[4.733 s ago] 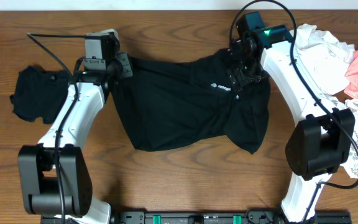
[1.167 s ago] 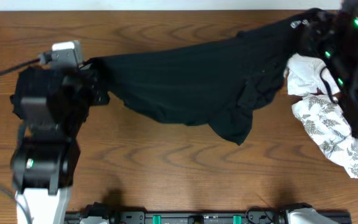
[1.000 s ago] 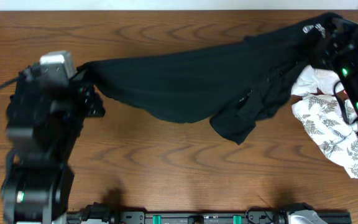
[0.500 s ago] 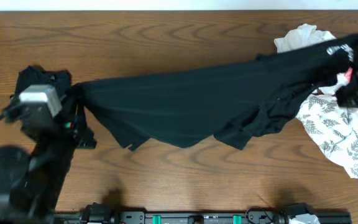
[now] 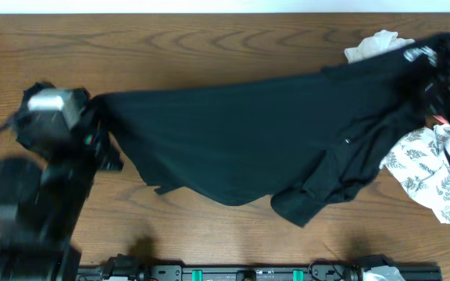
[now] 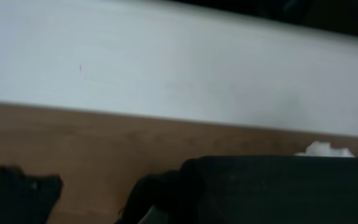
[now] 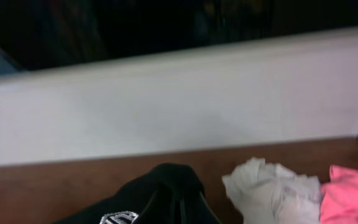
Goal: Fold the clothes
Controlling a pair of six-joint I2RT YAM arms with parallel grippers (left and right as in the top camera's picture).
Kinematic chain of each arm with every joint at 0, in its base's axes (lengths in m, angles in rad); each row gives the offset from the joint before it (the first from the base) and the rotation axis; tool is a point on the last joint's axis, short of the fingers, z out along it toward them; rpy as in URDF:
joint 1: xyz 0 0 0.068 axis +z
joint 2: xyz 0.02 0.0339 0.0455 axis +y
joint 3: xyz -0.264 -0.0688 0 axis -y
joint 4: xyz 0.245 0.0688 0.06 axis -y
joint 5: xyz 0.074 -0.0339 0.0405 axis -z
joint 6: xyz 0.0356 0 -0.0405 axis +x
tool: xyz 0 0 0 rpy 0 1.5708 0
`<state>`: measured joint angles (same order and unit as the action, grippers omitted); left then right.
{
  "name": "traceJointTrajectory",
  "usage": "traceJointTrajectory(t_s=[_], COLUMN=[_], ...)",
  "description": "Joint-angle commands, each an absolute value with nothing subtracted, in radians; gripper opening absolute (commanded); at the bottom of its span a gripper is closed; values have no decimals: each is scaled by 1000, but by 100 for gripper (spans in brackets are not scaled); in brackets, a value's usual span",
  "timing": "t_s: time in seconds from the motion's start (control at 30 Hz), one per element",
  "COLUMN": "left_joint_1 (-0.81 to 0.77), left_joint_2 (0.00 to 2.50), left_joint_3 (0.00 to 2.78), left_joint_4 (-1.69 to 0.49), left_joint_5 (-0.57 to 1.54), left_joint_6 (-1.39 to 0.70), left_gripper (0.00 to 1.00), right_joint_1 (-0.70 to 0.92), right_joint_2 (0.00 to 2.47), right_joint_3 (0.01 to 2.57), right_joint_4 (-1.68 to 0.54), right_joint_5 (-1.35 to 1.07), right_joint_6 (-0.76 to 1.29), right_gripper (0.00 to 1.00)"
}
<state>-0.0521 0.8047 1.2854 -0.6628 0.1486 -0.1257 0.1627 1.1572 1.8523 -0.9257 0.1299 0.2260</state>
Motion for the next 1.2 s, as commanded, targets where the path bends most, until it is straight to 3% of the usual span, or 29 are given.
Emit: traceJointTrajectory(t_s=[0.0, 0.57, 0.93, 1.1, 1.17], left_joint_1=[-42, -43, -43, -43, -43], left_joint_2=[908, 1649, 1887, 1916, 1919], left_joint_3=[1297, 1297, 1297, 1297, 1297], left_joint_4=[-646, -305, -130, -64, -31], left_joint_5=[120, 120, 120, 119, 119], left_joint_6=[-112, -112, -112, -112, -112], left_gripper=[6, 6, 6, 6, 6], right_joint_1=[150, 122, 112, 112, 112], right_joint_2=[1267, 1859, 2052, 2083, 2087], right_joint_3=[1860, 1860, 1860, 1860, 1860], right_joint_4=[-920, -748, -633, -599, -582], right_joint_5=[162, 188, 187, 187, 187], right_joint_6=[212, 212, 213, 213, 217], right_gripper=[1, 1, 3, 10, 18])
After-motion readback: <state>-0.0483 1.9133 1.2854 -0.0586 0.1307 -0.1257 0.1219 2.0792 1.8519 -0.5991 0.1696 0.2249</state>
